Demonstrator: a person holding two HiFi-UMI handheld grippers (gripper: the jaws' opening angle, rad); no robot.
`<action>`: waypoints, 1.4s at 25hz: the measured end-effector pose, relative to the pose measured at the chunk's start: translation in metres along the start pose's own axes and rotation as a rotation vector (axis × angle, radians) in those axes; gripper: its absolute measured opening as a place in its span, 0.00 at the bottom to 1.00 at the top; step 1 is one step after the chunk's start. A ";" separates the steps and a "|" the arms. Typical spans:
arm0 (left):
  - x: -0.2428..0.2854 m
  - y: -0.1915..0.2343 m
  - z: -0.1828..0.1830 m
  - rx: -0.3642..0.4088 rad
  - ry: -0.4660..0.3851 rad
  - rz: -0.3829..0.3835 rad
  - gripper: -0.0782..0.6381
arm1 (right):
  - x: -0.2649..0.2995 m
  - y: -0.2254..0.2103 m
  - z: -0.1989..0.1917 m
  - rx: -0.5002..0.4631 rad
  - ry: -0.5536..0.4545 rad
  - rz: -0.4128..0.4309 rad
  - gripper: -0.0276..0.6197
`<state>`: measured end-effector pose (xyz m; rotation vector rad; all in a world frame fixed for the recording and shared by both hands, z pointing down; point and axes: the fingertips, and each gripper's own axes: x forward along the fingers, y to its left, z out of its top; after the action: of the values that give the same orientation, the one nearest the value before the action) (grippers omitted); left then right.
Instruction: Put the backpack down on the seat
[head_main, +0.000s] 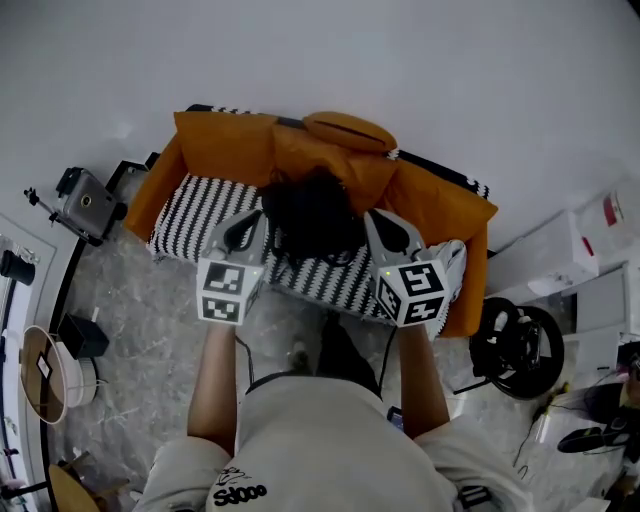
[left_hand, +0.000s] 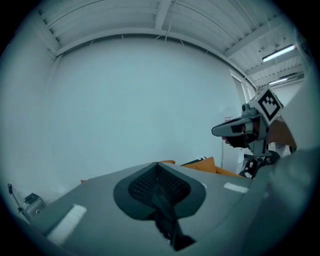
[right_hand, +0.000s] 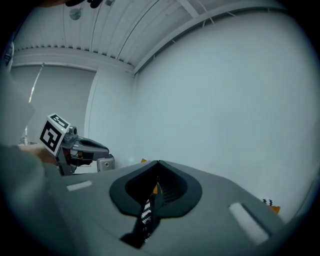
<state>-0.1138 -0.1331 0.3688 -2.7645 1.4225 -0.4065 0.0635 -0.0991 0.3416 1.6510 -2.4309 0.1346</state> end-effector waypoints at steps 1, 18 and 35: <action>-0.005 -0.003 0.004 0.003 -0.012 -0.002 0.12 | -0.005 0.004 0.003 -0.010 -0.005 0.001 0.05; -0.068 -0.020 0.057 0.051 -0.146 0.002 0.12 | -0.049 0.048 0.039 -0.137 -0.063 0.046 0.05; -0.052 0.002 0.053 0.052 -0.140 0.023 0.12 | -0.015 0.046 0.037 -0.144 -0.042 0.063 0.05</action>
<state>-0.1318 -0.0983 0.3057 -2.6737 1.3903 -0.2396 0.0223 -0.0753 0.3042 1.5315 -2.4606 -0.0659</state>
